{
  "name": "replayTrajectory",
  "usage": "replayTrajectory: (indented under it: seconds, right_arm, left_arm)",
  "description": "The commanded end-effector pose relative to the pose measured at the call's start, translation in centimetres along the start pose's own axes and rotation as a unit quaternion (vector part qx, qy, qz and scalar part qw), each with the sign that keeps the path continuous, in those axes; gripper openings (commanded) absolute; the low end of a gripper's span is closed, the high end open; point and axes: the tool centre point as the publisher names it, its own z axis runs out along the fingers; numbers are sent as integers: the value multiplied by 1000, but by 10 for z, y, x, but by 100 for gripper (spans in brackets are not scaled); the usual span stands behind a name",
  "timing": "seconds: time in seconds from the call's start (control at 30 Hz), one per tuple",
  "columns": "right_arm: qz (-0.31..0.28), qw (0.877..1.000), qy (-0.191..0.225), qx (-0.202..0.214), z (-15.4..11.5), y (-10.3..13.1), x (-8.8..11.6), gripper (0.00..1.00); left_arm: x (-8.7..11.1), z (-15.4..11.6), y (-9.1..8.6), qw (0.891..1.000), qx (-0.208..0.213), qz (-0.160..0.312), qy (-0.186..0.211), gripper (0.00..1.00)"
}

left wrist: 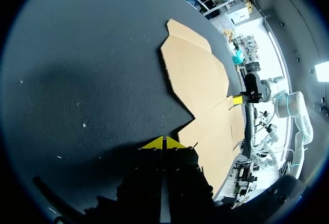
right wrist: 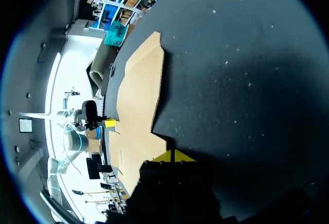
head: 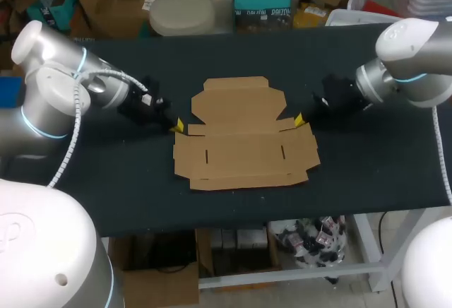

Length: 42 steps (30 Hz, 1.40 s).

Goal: Assemble the packaging by folding the flat box into shape, placing the metal phone stand inside, and closing the box properly

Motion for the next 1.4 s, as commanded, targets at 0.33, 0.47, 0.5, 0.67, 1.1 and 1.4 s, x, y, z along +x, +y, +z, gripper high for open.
replayTrajectory:
  seconds: [0.33,0.47,0.5,0.67,1.1,1.4]
  right_arm:
    - [3,1000,10,-1,2,-1,-2,0]
    - [7,1000,8,0,1,-1,-1,0]
    - [8,1000,8,0,1,-1,-1,0]
    - [9,1000,10,-1,4,-1,2,0]
    - [6,1000,19,-14,5,-3,7,0]
    - [4,1000,20,-20,2,-2,11,0]
  left_arm:
    - [1,9,-1,1000,-4,-31,3,0]
    - [0,11,0,999,-5,-33,10,0]
    - [0,11,0,999,-5,-33,11,0]
    - [-1,11,0,999,-6,-31,16,0]
    - [4,14,-2,999,-11,-24,19,0]
    - [6,13,-1,1000,-8,-23,17,0]
